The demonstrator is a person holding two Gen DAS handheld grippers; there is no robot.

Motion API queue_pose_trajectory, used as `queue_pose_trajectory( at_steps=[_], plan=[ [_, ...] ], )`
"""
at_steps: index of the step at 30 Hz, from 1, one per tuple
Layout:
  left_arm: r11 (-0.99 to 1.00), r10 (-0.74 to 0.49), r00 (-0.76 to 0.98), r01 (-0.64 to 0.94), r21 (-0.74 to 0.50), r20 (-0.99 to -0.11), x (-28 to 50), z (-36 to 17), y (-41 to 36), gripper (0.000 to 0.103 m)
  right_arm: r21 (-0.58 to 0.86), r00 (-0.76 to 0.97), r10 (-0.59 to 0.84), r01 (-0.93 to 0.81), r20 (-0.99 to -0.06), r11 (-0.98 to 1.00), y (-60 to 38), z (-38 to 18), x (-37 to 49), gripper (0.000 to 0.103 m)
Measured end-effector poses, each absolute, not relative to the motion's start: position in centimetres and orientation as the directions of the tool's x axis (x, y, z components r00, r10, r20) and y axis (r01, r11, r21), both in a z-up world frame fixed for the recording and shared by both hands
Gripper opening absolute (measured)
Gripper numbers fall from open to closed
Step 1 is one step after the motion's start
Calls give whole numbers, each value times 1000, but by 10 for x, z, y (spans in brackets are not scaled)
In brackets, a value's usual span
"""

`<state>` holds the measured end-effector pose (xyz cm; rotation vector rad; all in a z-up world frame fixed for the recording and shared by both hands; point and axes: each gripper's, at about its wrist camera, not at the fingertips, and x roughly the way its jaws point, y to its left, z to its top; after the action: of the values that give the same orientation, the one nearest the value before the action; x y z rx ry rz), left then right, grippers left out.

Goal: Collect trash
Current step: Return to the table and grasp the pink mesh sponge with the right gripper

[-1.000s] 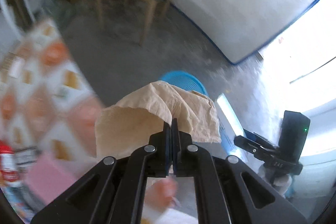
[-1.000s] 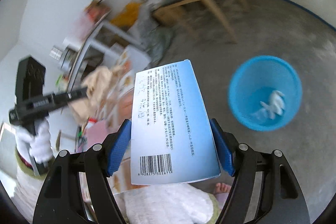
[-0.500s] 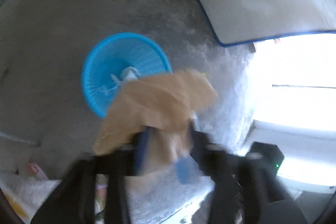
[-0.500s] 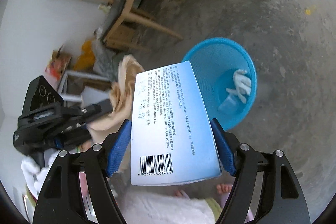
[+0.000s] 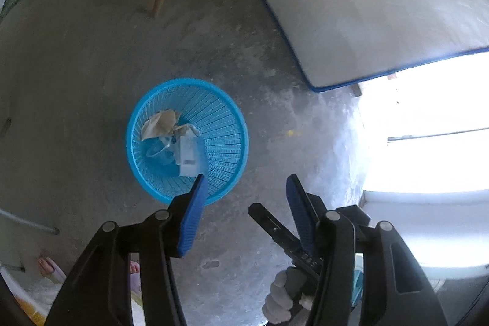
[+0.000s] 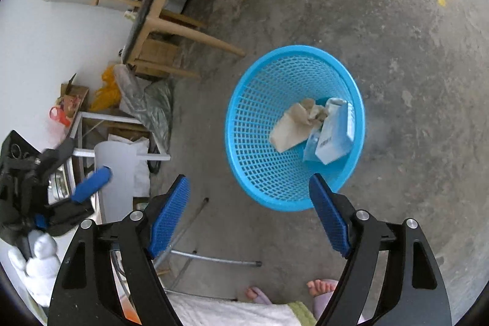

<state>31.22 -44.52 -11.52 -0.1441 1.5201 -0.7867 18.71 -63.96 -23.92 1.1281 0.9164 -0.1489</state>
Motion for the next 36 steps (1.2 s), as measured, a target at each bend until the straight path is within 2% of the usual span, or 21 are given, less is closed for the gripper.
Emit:
queue_pose_trajectory(
  at_steps=[3,8,13,18,22,25,28,36],
  plan=[
    [706,-584,-124,410,-577,-802,301,-82,-428,52,671,649,264,522,-713,527,-627,-218,177,77],
    [570,-679,-67,579,-583,-731,251,-7,-380,52,517,671,124,427,-731,742,-575,-170,159,77],
    [550,-742,84,645,-531,-665,200,44,-293,53,394,715,42,334,-698,856,-526,-129,142,88],
    [691,-701,416,596,-408,-579,165,77,-186,53,406,732,178,145,-657,902,-473,-91,161,89],
    [821,-569,607,465,-332,-555,142,90,-110,61,421,716,321,-42,-620,906,-420,-61,185,93],
    [875,-484,683,388,-289,-548,123,90,-69,66,443,660,443,-182,-607,878,-369,-48,202,95],
    [901,-433,720,343,-264,-543,108,82,-38,68,468,558,534,-272,-636,841,-318,-51,230,95],
    [928,-372,752,295,-227,-544,85,54,18,68,465,418,561,-317,-714,827,-240,-72,289,95]
  ],
)
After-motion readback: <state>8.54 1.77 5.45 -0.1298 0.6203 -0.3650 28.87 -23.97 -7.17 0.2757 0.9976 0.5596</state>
